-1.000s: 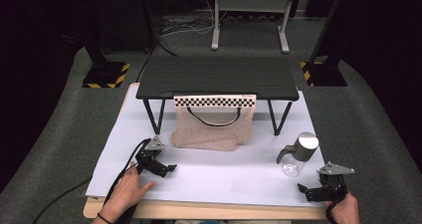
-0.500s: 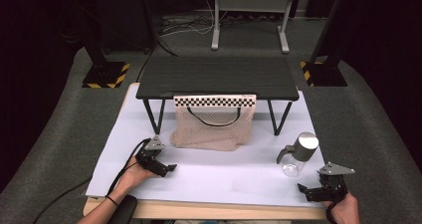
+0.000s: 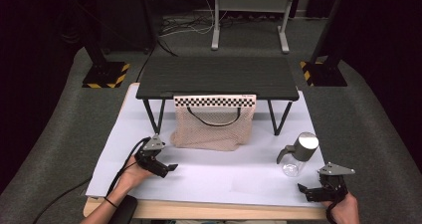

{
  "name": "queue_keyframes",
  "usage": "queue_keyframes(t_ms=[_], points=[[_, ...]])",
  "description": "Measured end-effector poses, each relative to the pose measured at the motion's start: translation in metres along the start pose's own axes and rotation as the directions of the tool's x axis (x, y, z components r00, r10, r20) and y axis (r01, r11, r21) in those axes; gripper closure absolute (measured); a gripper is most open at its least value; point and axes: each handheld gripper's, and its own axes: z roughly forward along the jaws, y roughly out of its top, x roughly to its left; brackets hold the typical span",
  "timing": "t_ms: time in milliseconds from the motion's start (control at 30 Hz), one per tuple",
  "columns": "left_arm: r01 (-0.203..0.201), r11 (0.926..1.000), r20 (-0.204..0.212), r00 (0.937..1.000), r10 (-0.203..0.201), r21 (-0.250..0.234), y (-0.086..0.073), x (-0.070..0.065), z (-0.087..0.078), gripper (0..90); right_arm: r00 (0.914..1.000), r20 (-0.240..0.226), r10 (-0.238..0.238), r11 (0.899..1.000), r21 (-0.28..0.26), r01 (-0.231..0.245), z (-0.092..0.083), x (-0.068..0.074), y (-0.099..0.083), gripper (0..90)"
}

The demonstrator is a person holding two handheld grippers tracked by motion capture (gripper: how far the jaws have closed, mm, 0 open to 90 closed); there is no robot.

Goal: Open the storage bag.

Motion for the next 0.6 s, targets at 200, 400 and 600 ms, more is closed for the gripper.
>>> queue_keyframes(t_ms=[200, 400, 600], points=[[-0.075, 0.9968, 0.010, 0.9971, 0.075, -0.025, 0.016, -0.010, -0.008, 0.0, 1.0000, -0.001, 0.000, 1.000, 0.001, 0.000, 0.000, 0.000, 0.000, 0.0], [-0.115, 0.9926, 0.012, 0.9932, 0.116, -0.039, 0.028, -0.018, -0.012, 0.0, 1.0000, -0.003, 0.001, 1.000, 0.002, -0.001, 0.000, 0.000, 0.000, 0.0], [-0.174, 0.9836, 0.014, 0.9845, 0.175, -0.048, 0.043, -0.026, -0.014, 0.0, 1.0000, -0.002, 0.000, 1.000, 0.001, 0.000, 0.000, 0.000, 0.000, 0.0]])
